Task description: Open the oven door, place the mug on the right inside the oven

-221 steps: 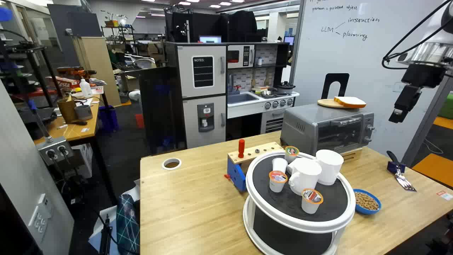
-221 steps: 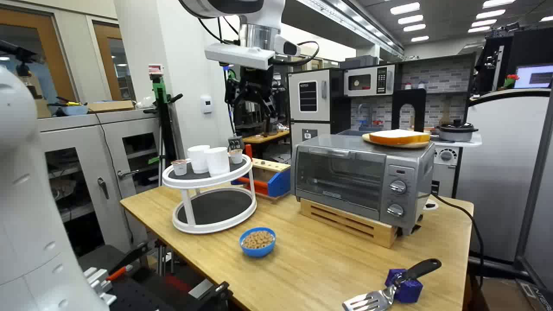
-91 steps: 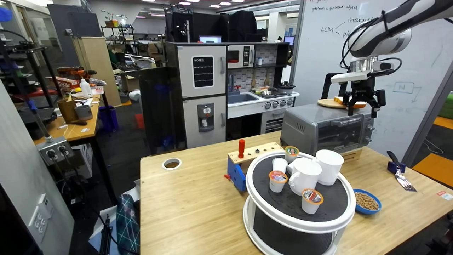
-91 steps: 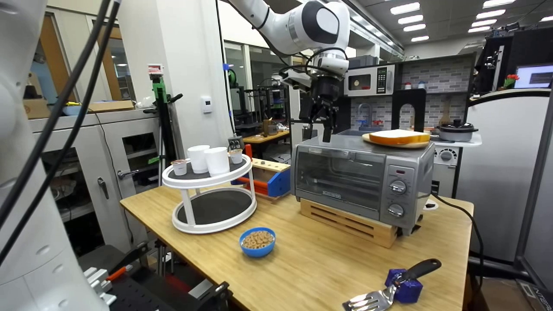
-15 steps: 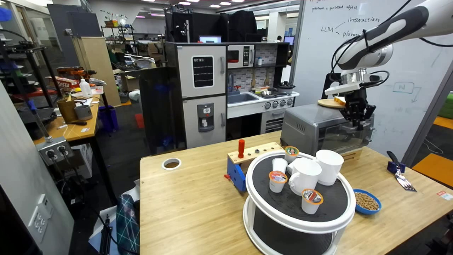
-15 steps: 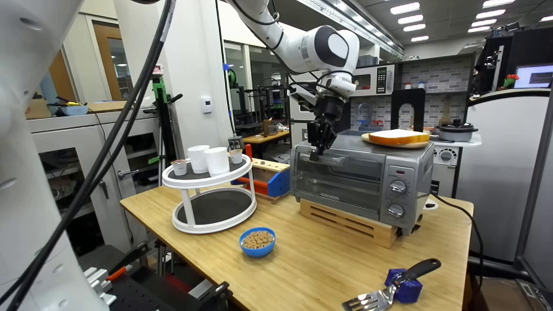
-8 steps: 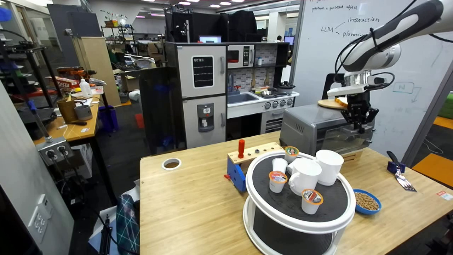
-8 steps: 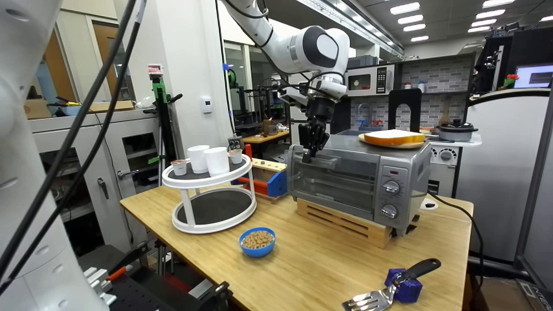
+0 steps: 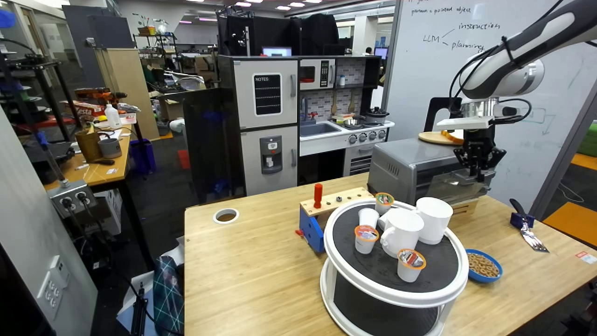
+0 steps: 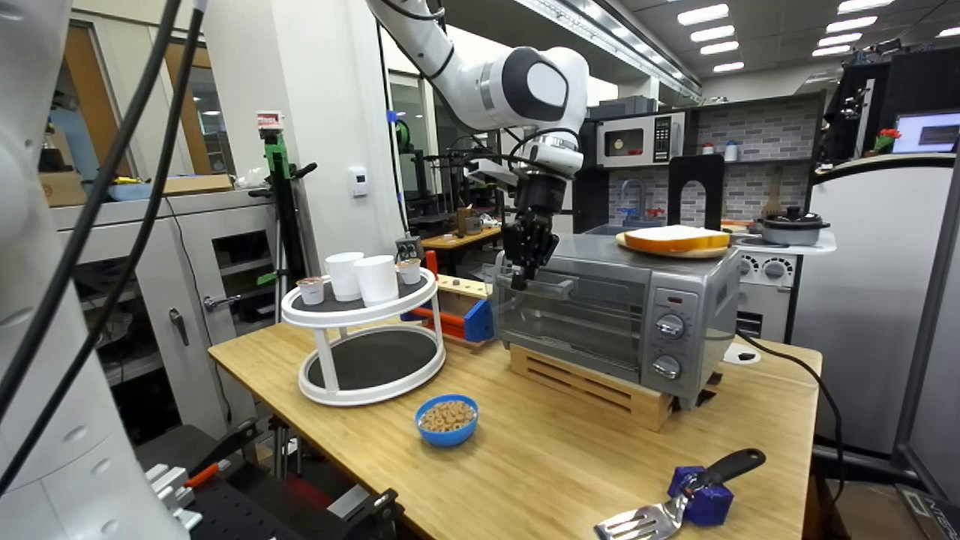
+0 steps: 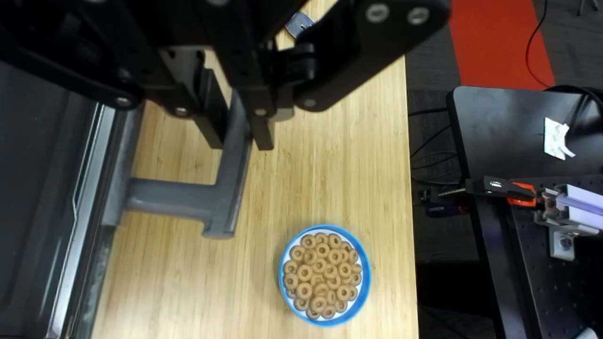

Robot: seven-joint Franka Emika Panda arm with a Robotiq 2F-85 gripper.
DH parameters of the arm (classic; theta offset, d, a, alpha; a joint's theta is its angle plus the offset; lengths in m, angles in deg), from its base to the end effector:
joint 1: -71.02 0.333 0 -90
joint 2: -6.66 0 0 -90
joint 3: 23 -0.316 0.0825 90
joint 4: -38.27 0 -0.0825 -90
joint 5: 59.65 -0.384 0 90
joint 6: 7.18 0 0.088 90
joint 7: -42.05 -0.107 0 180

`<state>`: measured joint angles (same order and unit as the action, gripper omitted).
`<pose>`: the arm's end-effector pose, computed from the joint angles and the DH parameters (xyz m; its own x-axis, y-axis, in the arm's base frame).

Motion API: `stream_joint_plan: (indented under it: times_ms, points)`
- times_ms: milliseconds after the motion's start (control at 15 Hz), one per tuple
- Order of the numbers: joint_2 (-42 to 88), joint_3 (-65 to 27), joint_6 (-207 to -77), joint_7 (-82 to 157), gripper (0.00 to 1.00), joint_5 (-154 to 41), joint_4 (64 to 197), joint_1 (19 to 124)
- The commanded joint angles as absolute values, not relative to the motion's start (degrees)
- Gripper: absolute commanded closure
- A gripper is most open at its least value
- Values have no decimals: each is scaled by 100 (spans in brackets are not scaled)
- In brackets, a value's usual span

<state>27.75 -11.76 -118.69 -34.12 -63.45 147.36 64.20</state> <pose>0.5606 -0.1735 0.2876 -0.1149 -0.9918 -0.0560 -0.9470 0.0924 0.3077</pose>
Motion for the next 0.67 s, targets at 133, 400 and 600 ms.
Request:
stream_joint_plan:
  times_ms: [133,400,600]
  points:
    - [2397,-1265,-12040,-3140,95,-6550,15350,6420]
    - [2335,-1256,-12215,-3183,95,-6602,15567,6402]
    - [2274,-1249,-12345,-3205,95,-6684,15735,6397]
